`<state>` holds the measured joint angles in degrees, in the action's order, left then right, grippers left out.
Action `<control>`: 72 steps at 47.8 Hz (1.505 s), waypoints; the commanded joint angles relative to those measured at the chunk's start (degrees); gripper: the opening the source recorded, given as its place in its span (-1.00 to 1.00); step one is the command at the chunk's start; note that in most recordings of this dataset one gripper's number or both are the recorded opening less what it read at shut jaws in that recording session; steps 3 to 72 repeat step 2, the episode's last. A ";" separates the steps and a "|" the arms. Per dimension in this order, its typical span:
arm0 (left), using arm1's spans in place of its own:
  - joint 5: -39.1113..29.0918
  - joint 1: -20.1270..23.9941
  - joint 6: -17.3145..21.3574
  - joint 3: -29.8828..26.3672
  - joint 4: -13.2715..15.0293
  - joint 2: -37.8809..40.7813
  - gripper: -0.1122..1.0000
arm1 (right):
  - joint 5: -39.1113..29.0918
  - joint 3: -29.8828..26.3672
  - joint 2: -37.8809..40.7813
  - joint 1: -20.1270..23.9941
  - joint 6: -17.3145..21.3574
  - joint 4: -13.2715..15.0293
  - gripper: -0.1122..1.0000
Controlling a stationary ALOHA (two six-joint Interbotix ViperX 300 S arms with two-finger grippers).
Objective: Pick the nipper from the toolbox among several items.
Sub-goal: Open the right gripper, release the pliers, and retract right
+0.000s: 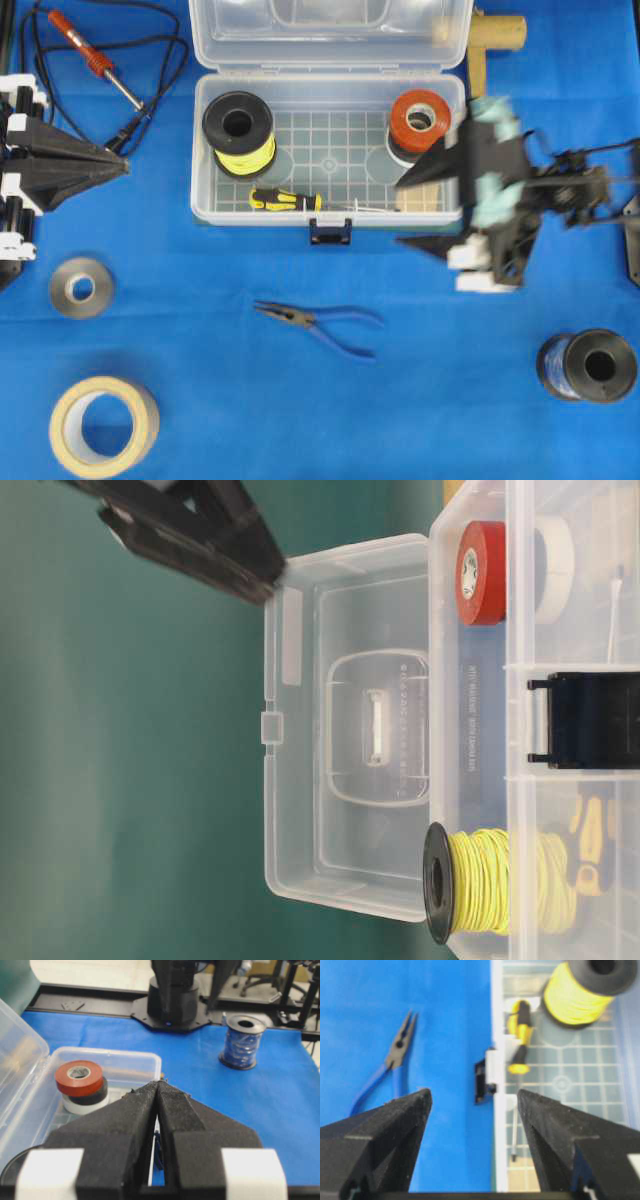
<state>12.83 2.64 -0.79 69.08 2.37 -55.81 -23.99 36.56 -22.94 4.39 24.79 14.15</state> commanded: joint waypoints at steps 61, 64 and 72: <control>0.26 0.09 0.00 -0.53 0.09 0.18 -0.80 | 3.69 3.52 -6.50 -0.62 0.09 0.18 0.50; 0.26 0.09 0.00 -0.53 0.09 0.18 -0.80 | 3.69 3.52 -6.50 -0.62 0.09 0.18 0.50; 0.26 0.09 0.00 -0.53 0.09 0.18 -0.80 | 3.69 3.52 -6.50 -0.62 0.09 0.18 0.50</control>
